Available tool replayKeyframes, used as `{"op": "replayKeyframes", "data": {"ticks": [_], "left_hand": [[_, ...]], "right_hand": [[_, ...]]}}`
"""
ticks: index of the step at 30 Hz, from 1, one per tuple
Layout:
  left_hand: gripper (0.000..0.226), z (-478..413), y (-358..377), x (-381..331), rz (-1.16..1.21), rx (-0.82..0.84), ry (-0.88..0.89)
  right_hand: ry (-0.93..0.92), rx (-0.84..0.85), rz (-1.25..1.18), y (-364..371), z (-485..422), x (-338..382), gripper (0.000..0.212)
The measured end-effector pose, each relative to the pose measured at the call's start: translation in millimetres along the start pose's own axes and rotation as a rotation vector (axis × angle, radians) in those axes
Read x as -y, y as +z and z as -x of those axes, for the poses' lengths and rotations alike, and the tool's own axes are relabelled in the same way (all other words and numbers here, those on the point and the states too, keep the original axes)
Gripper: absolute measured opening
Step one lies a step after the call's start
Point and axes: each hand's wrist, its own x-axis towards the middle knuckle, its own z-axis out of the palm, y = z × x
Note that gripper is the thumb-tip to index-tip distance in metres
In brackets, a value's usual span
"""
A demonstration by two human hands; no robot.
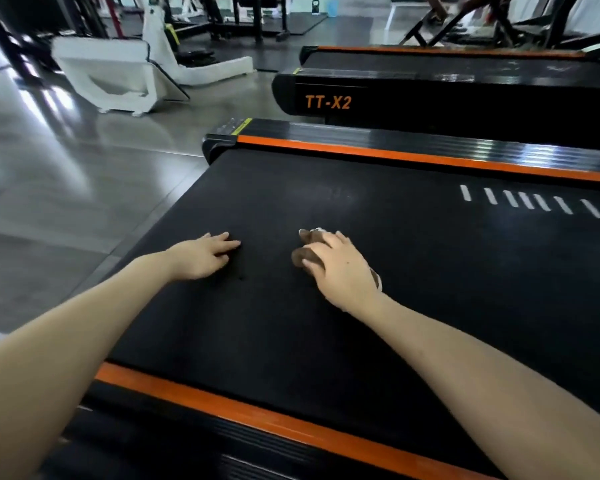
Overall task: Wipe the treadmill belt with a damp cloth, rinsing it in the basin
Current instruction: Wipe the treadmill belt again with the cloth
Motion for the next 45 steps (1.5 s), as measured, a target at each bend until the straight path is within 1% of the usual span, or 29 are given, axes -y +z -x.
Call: {"op": "replayKeyframes", "data": {"ticks": [6, 8, 9, 11, 12, 13, 15, 18, 19, 21, 23, 24, 26, 28, 30, 33, 35, 37, 39, 40, 41, 45], "left_hand": [[0.045, 18, -6, 14, -0.089, -0.001, -0.107], [0.046, 21, -11, 18, -0.113, -0.001, -0.148], [0.047, 23, -13, 18, -0.118, -0.022, -0.166], [0.048, 24, -15, 19, -0.096, -0.104, -0.206], [0.048, 24, -15, 19, -0.072, -0.139, -0.224], [0.049, 25, -15, 19, -0.051, -0.159, -0.234], [0.049, 23, -12, 21, -0.032, -0.174, -0.242], [0.049, 10, -11, 34, -0.061, -0.173, -0.206], [0.049, 5, -11, 37, -0.063, -0.172, -0.194], [0.050, -4, -10, 42, -0.088, -0.167, -0.161], [0.050, -10, -8, 45, -0.162, -0.176, -0.102], [0.051, -13, -7, 48, -0.211, -0.182, -0.067], [0.051, -21, -8, 57, -0.295, -0.192, -0.024], [0.052, -32, -11, 64, -0.332, -0.223, 0.001], [0.053, -41, -17, 66, -0.316, -0.246, 0.013], [0.052, -53, -22, 66, -0.287, -0.249, 0.071], [0.052, -59, -24, 69, -0.279, -0.249, 0.120], [0.052, -65, -25, 72, -0.268, -0.250, 0.147], [0.053, -70, -28, 75, -0.273, -0.256, 0.169], [0.053, -72, -29, 77, -0.276, -0.256, 0.180], [0.054, -74, -31, 78, -0.278, -0.257, 0.195], [0.055, -84, -30, 79, -0.273, -0.244, 0.249]], "right_hand": [[0.064, -0.008, 0.049, 4, -33, 9, 0.032], [0.046, -0.010, -0.005, 5, -31, 23, 0.031], [-0.047, -0.001, -0.050, 7, -23, 32, 0.029], [-0.339, 0.044, -0.118, 13, 8, 57, 0.026], [-0.462, 0.094, -0.140, 15, 25, 69, 0.028], [-0.544, 0.153, -0.157, 16, 39, 77, 0.032], [-0.587, 0.217, -0.166, 15, 45, 81, 0.037], [-0.508, 0.201, -0.127, 17, 17, 72, 0.033], [-0.443, 0.167, -0.105, 21, 0, 67, 0.031], [-0.253, 0.066, -0.057, 29, -34, 56, 0.028], [-0.081, 0.003, -0.025, 35, -62, 49, 0.028], [-0.033, -0.006, 0.000, 38, -71, 49, 0.029], [0.004, -0.022, 0.035, 44, -78, 50, 0.031], [0.001, -0.043, 0.016, 40, -74, 55, 0.031], [-0.038, -0.030, -0.037, 33, -63, 65, 0.029], [-0.248, 0.023, -0.101, 28, -17, 97, 0.034], [-0.372, 0.106, -0.125, 29, 18, 119, 0.034], [-0.439, 0.207, -0.113, 28, 30, 128, 0.036], [-0.464, 0.227, -0.090, 29, 17, 121, 0.037], [-0.437, 0.205, -0.071, 31, 6, 115, 0.037], [-0.366, 0.156, -0.055, 33, -8, 108, 0.036], [0.076, -0.071, -0.016, 40, -69, 82, 0.025]]}}
